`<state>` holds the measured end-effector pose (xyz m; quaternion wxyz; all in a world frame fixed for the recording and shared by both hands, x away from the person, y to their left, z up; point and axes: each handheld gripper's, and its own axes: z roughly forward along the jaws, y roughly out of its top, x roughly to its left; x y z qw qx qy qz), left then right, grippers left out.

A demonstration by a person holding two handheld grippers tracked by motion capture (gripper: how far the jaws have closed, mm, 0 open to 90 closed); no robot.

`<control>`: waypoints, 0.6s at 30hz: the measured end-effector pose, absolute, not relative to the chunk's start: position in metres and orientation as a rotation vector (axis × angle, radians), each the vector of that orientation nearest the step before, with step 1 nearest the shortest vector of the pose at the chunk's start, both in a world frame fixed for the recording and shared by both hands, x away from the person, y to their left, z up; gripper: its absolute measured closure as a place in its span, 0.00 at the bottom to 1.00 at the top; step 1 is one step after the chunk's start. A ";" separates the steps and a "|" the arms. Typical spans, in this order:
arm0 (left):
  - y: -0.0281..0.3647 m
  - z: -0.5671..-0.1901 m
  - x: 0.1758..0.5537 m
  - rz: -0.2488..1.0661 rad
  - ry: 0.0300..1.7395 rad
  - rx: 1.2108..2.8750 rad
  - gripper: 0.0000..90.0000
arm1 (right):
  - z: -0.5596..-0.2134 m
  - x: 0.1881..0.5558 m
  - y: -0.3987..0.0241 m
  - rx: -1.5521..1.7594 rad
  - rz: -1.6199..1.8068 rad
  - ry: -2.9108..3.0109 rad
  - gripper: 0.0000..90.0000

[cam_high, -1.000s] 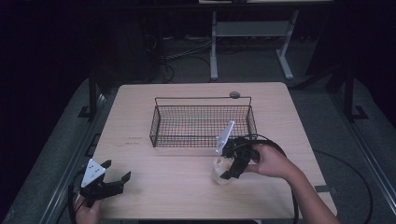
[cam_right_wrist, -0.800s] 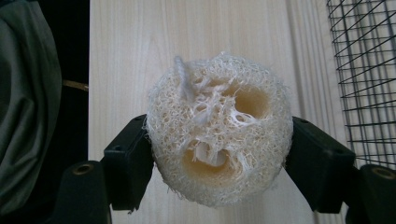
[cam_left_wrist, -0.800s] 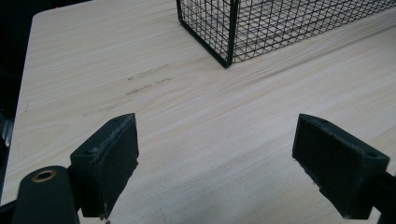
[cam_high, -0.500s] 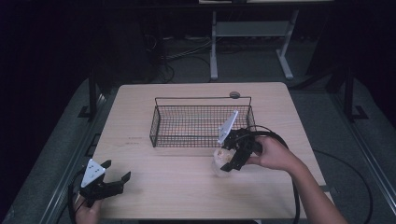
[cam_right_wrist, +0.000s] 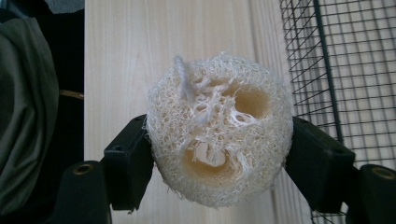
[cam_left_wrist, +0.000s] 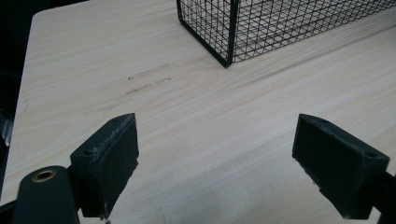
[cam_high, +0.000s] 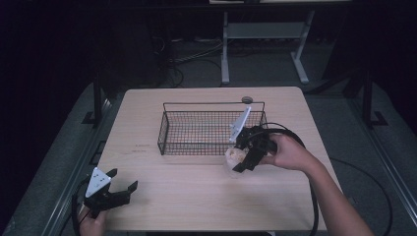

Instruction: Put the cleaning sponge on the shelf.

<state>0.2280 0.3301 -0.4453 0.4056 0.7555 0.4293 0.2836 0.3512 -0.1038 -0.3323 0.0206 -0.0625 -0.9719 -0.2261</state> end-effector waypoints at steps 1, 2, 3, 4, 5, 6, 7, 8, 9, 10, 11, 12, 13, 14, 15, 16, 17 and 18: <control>0.330 -0.445 0.228 0.715 1.082 1.906 0.15 | -0.331 0.352 -0.104 -0.194 -0.703 -3.012 0.31; 0.330 -0.445 0.228 0.715 1.081 1.908 0.15 | -0.329 0.353 -0.103 -0.199 -0.700 -3.014 0.31; 0.330 -0.445 0.228 0.716 1.082 1.908 0.15 | -0.326 0.355 -0.103 -0.197 -0.690 -3.021 0.31; 0.330 -0.445 0.228 0.716 1.082 1.908 0.15 | -0.326 0.355 -0.103 -0.197 -0.690 -3.021 0.31; 0.330 -0.445 0.228 0.716 1.083 1.904 0.15 | -0.325 0.356 -0.102 -0.198 -0.687 -3.021 0.31; 0.331 -0.445 0.228 0.716 1.082 1.904 0.15 | -0.323 0.357 -0.102 -0.198 -0.689 -3.021 0.31; 0.331 -0.445 0.228 0.716 1.084 1.905 0.15 | -0.322 0.358 -0.102 -0.195 -0.689 -3.025 0.31; 0.331 -0.445 0.228 0.716 1.084 1.905 0.15 | -0.320 0.360 -0.102 -0.200 -0.688 -3.025 0.31; 0.330 -0.445 0.228 0.714 1.085 1.902 0.15 | -0.319 0.361 -0.102 -0.204 -0.696 -3.024 0.31; 0.330 -0.445 0.228 0.715 1.084 1.904 0.15 | -0.317 0.362 -0.103 -0.207 -0.700 -3.023 0.31; 0.330 -0.445 0.228 0.714 1.084 1.904 0.15 | -0.316 0.364 -0.103 -0.212 -0.700 -3.026 0.31; 0.330 -0.445 0.228 0.714 1.084 1.904 0.15 | -0.316 0.364 -0.103 -0.212 -0.700 -3.026 0.31; 0.330 -0.445 0.228 0.714 1.084 1.906 0.15 | -0.314 0.365 -0.103 -0.217 -0.700 -3.027 0.31; 0.330 -0.445 0.228 0.713 1.084 1.903 0.15 | -0.313 0.366 -0.103 -0.219 -0.694 -3.031 0.31; 0.330 -0.445 0.228 0.713 1.085 1.902 0.15 | -0.311 0.368 -0.103 -0.220 -0.694 -3.035 0.31; 0.330 -0.445 0.228 0.713 1.085 1.902 0.15 | -0.310 0.368 -0.104 -0.227 -0.700 -3.034 0.31; 0.330 -0.445 0.228 0.713 1.083 1.902 0.15 | -0.309 0.370 -0.104 -0.230 -0.713 -3.022 0.31; 0.330 -0.445 0.228 0.713 1.083 1.902 0.15 | -0.309 0.370 -0.104 -0.230 -0.713 -3.022 0.31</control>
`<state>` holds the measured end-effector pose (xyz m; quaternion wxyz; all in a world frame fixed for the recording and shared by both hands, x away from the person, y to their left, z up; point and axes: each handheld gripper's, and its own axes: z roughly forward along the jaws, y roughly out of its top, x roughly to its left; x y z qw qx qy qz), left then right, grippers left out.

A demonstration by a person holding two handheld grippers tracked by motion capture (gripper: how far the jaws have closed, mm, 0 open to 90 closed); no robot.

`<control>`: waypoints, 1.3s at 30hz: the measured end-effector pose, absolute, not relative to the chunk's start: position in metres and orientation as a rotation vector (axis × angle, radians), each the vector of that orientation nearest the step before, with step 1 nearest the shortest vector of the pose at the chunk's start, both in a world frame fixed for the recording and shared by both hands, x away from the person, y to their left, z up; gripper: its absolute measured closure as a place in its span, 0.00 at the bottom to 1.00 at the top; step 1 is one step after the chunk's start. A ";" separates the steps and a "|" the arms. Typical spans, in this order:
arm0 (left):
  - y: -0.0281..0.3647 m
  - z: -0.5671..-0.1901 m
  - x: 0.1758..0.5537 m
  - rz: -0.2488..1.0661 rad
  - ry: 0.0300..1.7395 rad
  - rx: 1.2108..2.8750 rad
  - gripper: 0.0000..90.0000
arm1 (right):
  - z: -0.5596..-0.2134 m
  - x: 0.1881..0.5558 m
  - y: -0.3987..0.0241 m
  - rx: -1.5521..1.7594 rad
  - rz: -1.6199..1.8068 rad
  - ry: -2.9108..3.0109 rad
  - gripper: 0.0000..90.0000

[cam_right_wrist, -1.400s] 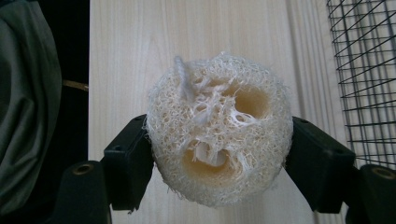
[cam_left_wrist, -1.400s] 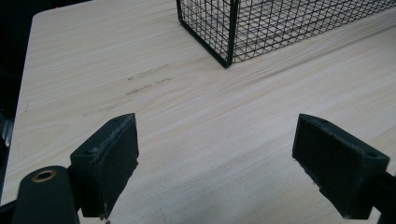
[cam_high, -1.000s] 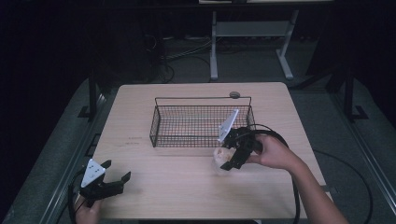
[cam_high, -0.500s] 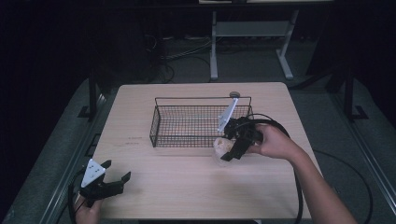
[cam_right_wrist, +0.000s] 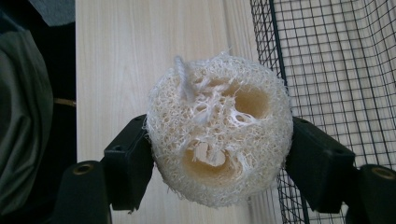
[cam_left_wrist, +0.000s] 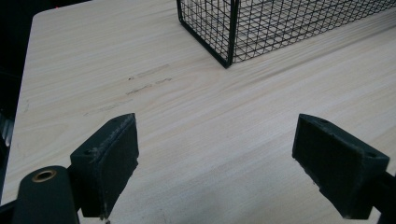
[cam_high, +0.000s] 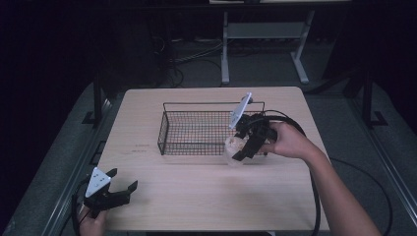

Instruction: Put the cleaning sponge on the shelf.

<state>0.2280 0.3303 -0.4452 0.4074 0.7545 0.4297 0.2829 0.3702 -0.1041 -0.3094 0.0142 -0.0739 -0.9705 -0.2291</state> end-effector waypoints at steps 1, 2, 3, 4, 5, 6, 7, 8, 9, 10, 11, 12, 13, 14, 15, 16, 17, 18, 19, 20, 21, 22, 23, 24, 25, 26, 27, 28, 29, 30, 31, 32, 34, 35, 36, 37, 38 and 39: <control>0.331 -0.445 0.228 0.714 1.084 1.902 0.15 | -0.309 0.371 -0.104 -0.237 -0.716 -3.022 0.31; 0.331 -0.445 0.228 0.714 1.084 1.904 0.15 | -0.308 0.373 -0.104 -0.243 -0.699 -3.029 0.31; 0.331 -0.445 0.228 0.714 1.084 1.902 0.15 | -0.308 0.375 -0.105 -0.246 -0.693 -3.032 0.31; 0.331 -0.445 0.228 0.714 1.084 1.902 0.15 | -0.307 0.376 -0.105 -0.247 -0.698 -3.031 0.31; 0.331 -0.445 0.228 0.714 1.084 1.900 0.15 | -0.306 0.376 -0.105 -0.254 -0.701 -3.029 0.31; 0.331 -0.445 0.228 0.714 1.084 1.901 0.15 | -0.305 0.378 -0.105 -0.255 -0.705 -3.029 0.31; 0.331 -0.445 0.228 0.713 1.084 1.901 0.15 | -0.305 0.379 -0.105 -0.255 -0.704 -3.030 0.31; 0.331 -0.445 0.228 0.714 1.083 1.902 0.15 | -0.304 0.380 -0.105 -0.262 -0.700 -3.031 0.31; 0.331 -0.445 0.228 0.714 1.083 1.902 0.15 | -0.303 0.382 -0.105 -0.265 -0.703 -3.028 0.31; 0.331 -0.445 0.228 0.714 1.084 1.901 0.15 | -0.303 0.383 -0.106 -0.267 -0.708 -3.026 0.31; 0.330 -0.445 0.228 0.714 1.084 1.900 0.15 | -0.302 0.384 -0.106 -0.270 -0.701 -3.028 0.31; 0.330 -0.445 0.228 0.714 1.084 1.900 0.15 | -0.302 0.384 -0.106 -0.270 -0.701 -3.028 0.31; 0.331 -0.445 0.228 0.715 1.084 1.900 0.15 | -0.301 0.387 -0.106 -0.268 -0.699 -3.033 0.31; 0.331 -0.445 0.228 0.715 1.084 1.900 0.15 | -0.299 0.388 -0.106 -0.271 -0.696 -3.037 0.31; 0.331 -0.445 0.228 0.715 1.084 1.898 0.15 | -0.298 0.389 -0.106 -0.273 -0.696 -3.035 0.31; 0.331 -0.445 0.228 0.715 1.084 1.898 0.15 | -0.297 0.390 -0.106 -0.271 -0.697 -3.038 0.31; 0.331 -0.445 0.228 0.716 1.084 1.898 0.15 | -0.296 0.392 -0.105 -0.269 -0.699 -3.043 0.31; 0.331 -0.445 0.228 0.715 1.085 1.899 0.15 | -0.294 0.393 -0.105 -0.275 -0.705 -3.036 0.31; 0.331 -0.445 0.228 0.715 1.085 1.899 0.15 | -0.293 0.394 -0.105 -0.279 -0.700 -3.036 0.31; 0.331 -0.445 0.228 0.715 1.084 1.898 0.15 | -0.291 0.396 -0.104 -0.278 -0.698 -3.043 0.31; 0.331 -0.445 0.228 0.714 1.083 1.899 0.15 | -0.290 0.397 -0.104 -0.282 -0.695 -3.043 0.31; 0.331 -0.445 0.228 0.714 1.083 1.898 0.15 | -0.288 0.399 -0.104 -0.275 -0.696 -3.047 0.31; 0.331 -0.445 0.228 0.715 1.084 1.898 0.15 | -0.287 0.400 -0.103 -0.283 -0.704 -3.047 0.31; 0.331 -0.445 0.228 0.715 1.084 1.898 0.15 | -0.287 0.400 -0.103 -0.283 -0.704 -3.047 0.31; 0.331 -0.445 0.228 0.715 1.084 1.897 0.15 | -0.284 0.404 -0.103 -0.288 -0.710 -3.045 0.31; 0.331 -0.445 0.228 0.715 1.085 1.897 0.15 | -0.283 0.405 -0.102 -0.291 -0.705 -3.046 0.31; 0.331 -0.445 0.228 0.715 1.086 1.896 0.15 | -0.283 0.407 -0.101 -0.294 -0.696 -3.048 0.31; 0.331 -0.445 0.228 0.715 1.086 1.895 0.15 | -0.282 0.409 -0.101 -0.297 -0.687 -3.056 0.31; 0.331 -0.445 0.228 0.715 1.086 1.896 0.15 | -0.281 0.410 -0.101 -0.299 -0.690 -3.058 0.31; 0.331 -0.445 0.228 0.715 1.086 1.896 0.15 | -0.281 0.413 -0.101 -0.309 -0.704 -3.048 0.31; 0.332 -0.445 0.227 0.715 1.085 1.896 0.15 | -0.281 0.415 -0.102 -0.322 -0.714 -3.043 0.31; 0.332 -0.445 0.227 0.714 1.085 1.895 0.15 | -0.283 0.418 -0.102 -0.325 -0.716 -3.045 0.31; 0.332 -0.445 0.228 0.714 1.086 1.895 0.15 | -0.285 0.422 -0.102 -0.341 -0.701 -3.044 0.31; 0.332 -0.445 0.228 0.713 1.086 1.895 0.15 | -0.286 0.423 -0.103 -0.345 -0.701 -3.044 0.31; 0.332 -0.445 0.228 0.713 1.086 1.895 0.15 | -0.286 0.426 -0.103 -0.352 -0.705 -3.043 0.31; 0.332 -0.445 0.228 0.715 1.085 1.895 0.15 | -0.287 0.428 -0.103 -0.358 -0.713 -3.039 0.31; 0.332 -0.445 0.228 0.715 1.085 1.896 0.15 | -0.287 0.429 -0.103 -0.363 -0.708 -3.042 0.31; 0.332 -0.445 0.228 0.715 1.085 1.896 0.15 | -0.287 0.429 -0.103 -0.363 -0.708 -3.042 0.31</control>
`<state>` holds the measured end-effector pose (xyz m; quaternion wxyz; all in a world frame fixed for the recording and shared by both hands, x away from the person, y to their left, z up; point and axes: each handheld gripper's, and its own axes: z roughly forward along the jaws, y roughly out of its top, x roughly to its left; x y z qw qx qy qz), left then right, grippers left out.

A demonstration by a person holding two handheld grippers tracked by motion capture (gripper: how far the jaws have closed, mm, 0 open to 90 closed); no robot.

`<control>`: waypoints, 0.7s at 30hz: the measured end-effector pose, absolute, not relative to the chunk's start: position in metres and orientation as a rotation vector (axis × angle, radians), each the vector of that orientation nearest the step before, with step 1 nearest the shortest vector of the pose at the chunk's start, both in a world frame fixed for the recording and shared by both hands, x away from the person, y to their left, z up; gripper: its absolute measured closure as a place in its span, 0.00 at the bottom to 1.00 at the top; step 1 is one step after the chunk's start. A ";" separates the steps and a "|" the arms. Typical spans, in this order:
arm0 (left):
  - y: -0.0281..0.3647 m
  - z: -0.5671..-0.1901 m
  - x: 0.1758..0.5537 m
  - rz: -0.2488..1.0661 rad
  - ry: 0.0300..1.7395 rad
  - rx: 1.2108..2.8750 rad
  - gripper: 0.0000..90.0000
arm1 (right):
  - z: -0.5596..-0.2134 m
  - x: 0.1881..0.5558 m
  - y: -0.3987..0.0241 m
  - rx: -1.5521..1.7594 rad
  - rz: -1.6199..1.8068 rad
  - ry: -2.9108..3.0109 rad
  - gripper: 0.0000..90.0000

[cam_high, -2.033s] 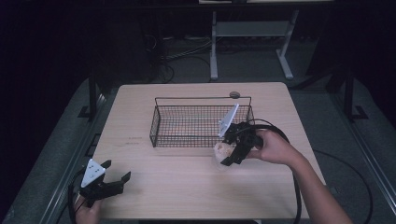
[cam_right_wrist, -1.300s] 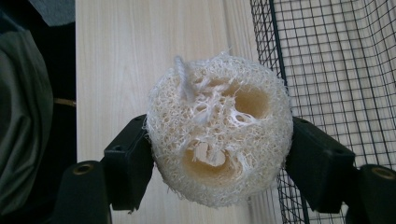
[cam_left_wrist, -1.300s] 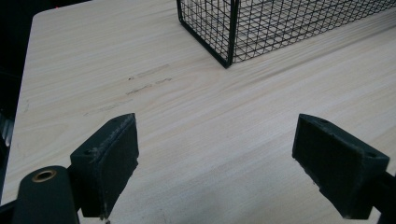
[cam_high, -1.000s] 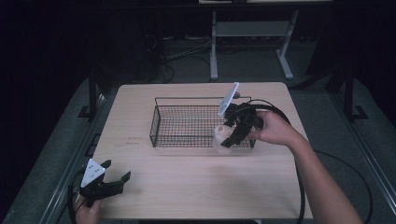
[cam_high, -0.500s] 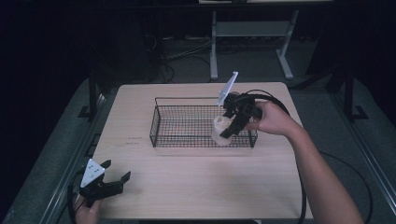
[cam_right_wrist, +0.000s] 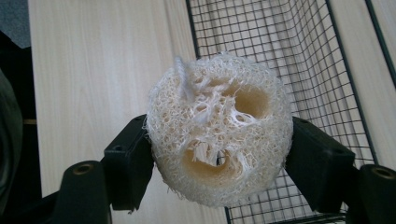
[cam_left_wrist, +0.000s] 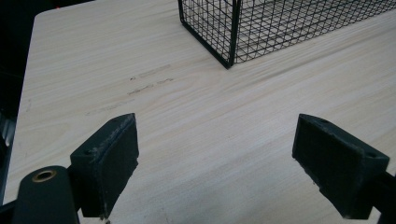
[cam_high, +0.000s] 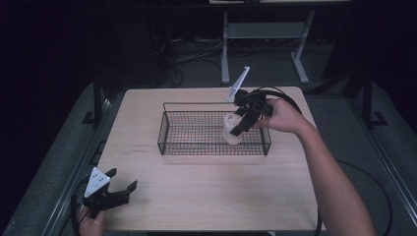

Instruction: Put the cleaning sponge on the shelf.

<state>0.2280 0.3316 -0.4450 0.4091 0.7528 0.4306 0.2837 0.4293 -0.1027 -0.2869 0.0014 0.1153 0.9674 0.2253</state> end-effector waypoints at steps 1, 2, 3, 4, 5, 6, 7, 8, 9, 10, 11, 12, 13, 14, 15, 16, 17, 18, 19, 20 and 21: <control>0.331 -0.445 0.228 0.715 1.084 1.897 0.15 | -0.287 0.432 -0.102 0.370 0.702 3.030 0.31; 0.331 -0.445 0.228 0.714 1.083 1.899 0.15 | -0.287 0.434 -0.102 0.368 0.703 3.029 0.31; 0.331 -0.445 0.228 0.714 1.083 1.899 0.15 | -0.287 0.435 -0.102 0.375 0.705 3.027 0.31; 0.331 -0.445 0.228 0.714 1.082 1.900 0.15 | -0.286 0.437 -0.101 0.375 0.705 3.023 0.31; 0.331 -0.445 0.228 0.714 1.082 1.898 0.15 | -0.286 0.438 -0.101 0.381 0.707 3.024 0.31; 0.331 -0.445 0.228 0.713 1.083 1.898 0.15 | -0.287 0.440 -0.101 0.384 0.704 3.024 0.31; 0.331 -0.445 0.228 0.713 1.084 1.897 0.15 | -0.287 0.441 -0.100 0.388 0.701 3.022 0.31; 0.332 -0.445 0.228 0.713 1.084 1.896 0.15 | -0.288 0.442 -0.100 0.396 0.701 3.019 0.31; 0.332 -0.445 0.228 0.713 1.084 1.896 0.15 | -0.288 0.444 -0.100 0.399 0.700 3.021 0.31; 0.332 -0.445 0.228 0.713 1.084 1.896 0.15 | -0.289 0.445 -0.100 0.411 0.705 3.022 0.31; 0.332 -0.445 0.228 0.713 1.083 1.897 0.15 | -0.291 0.447 -0.100 0.412 0.707 3.021 0.31; 0.332 -0.445 0.228 0.712 1.083 1.897 0.15 | -0.292 0.448 -0.100 0.423 0.699 3.022 0.31; 0.332 -0.445 0.228 0.712 1.083 1.896 0.15 | -0.293 0.450 -0.100 0.425 0.698 3.021 0.31; 0.332 -0.445 0.228 0.712 1.083 1.897 0.15 | -0.295 0.451 -0.100 0.433 0.691 3.021 0.31; 0.332 -0.445 0.228 0.712 1.083 1.899 0.15 | -0.296 0.452 -0.100 0.435 0.696 3.024 0.31; 0.332 -0.445 0.228 0.713 1.082 1.899 0.15 | -0.297 0.454 -0.100 0.442 0.693 3.024 0.31; 0.331 -0.445 0.228 0.713 1.081 1.900 0.15 | -0.298 0.455 -0.100 0.440 0.699 3.021 0.31; 0.331 -0.445 0.228 0.712 1.079 1.899 0.15 | -0.299 0.457 -0.100 0.446 0.701 3.020 0.31; 0.331 -0.445 0.228 0.712 1.079 1.899 0.15 | -0.300 0.459 -0.100 0.453 0.700 3.023 0.31; 0.331 -0.445 0.228 0.712 1.079 1.900 0.15 | -0.301 0.460 -0.099 0.458 0.698 3.023 0.31; 0.331 -0.445 0.228 0.712 1.079 1.901 0.15 | -0.303 0.462 -0.099 0.459 0.696 3.021 0.31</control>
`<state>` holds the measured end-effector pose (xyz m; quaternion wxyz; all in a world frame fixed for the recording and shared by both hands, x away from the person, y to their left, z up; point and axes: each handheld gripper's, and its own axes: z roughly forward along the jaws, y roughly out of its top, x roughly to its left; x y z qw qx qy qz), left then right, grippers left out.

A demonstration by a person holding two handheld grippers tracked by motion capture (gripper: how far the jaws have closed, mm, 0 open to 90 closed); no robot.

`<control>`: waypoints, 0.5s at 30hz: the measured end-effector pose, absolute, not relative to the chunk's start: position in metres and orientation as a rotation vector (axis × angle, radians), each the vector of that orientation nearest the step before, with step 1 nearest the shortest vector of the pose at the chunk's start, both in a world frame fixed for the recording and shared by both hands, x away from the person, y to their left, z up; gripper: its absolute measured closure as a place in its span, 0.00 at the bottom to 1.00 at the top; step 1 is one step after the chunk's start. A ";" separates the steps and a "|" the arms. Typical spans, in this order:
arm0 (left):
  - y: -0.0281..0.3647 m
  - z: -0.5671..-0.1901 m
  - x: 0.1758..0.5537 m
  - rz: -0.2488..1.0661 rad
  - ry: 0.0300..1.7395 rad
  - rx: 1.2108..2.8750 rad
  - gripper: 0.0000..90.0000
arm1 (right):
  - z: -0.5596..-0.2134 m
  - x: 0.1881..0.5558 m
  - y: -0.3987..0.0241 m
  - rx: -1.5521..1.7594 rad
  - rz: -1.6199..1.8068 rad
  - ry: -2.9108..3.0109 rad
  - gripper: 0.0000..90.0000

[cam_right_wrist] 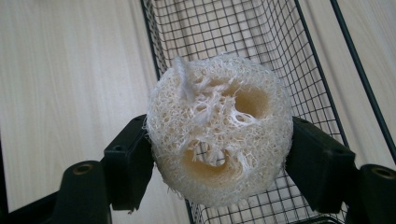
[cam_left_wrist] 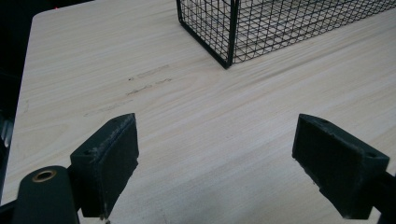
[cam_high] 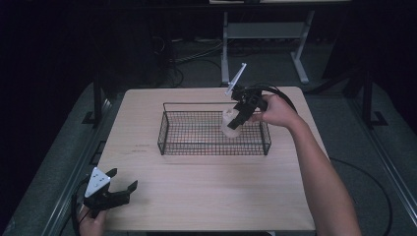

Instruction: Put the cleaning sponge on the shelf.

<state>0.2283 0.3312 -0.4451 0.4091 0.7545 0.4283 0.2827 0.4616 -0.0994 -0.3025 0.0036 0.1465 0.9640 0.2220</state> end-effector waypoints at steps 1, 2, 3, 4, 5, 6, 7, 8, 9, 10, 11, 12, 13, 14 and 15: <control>0.331 -0.445 0.228 0.713 1.080 1.901 0.15 | -0.304 0.463 -0.099 0.468 0.693 3.022 0.31; 0.331 -0.445 0.228 0.713 1.080 1.901 0.15 | -0.305 0.465 -0.099 0.472 0.694 3.023 0.31; 0.332 -0.445 0.228 0.714 1.083 1.898 0.15 | -0.307 0.466 -0.099 0.481 0.687 3.023 0.31; 0.332 -0.445 0.228 0.714 1.082 1.898 0.15 | -0.308 0.468 -0.099 0.483 0.687 3.022 0.31; 0.332 -0.445 0.228 0.714 1.082 1.899 0.15 | -0.309 0.469 -0.099 0.485 0.690 3.018 0.31; 0.332 -0.445 0.228 0.714 1.082 1.900 0.15 | -0.311 0.471 -0.099 0.495 0.693 3.021 0.31; 0.332 -0.445 0.228 0.714 1.082 1.900 0.15 | -0.313 0.472 -0.099 0.501 0.690 3.019 0.31; 0.332 -0.445 0.228 0.714 1.082 1.900 0.15 | -0.313 0.472 -0.099 0.501 0.690 3.019 0.31; 0.331 -0.445 0.228 0.714 1.079 1.901 0.15 | -0.315 0.475 -0.098 0.506 0.685 3.023 0.31; 0.331 -0.445 0.228 0.714 1.079 1.901 0.15 | -0.316 0.475 -0.098 0.511 0.680 3.023 0.31; 0.331 -0.445 0.228 0.712 1.078 1.902 0.15 | -0.318 0.477 -0.098 0.514 0.675 3.028 0.31; 0.331 -0.445 0.228 0.711 1.078 1.904 0.15 | -0.319 0.477 -0.097 0.518 0.673 3.029 0.31; 0.331 -0.445 0.229 0.710 1.076 1.907 0.15 | -0.321 0.479 -0.097 0.520 0.670 3.030 0.31; 0.331 -0.445 0.229 0.710 1.076 1.907 0.15 | -0.321 0.479 -0.097 0.520 0.670 3.030 0.31; 0.330 -0.445 0.229 0.710 1.076 1.906 0.15 | -0.323 0.480 -0.096 0.522 0.661 3.030 0.31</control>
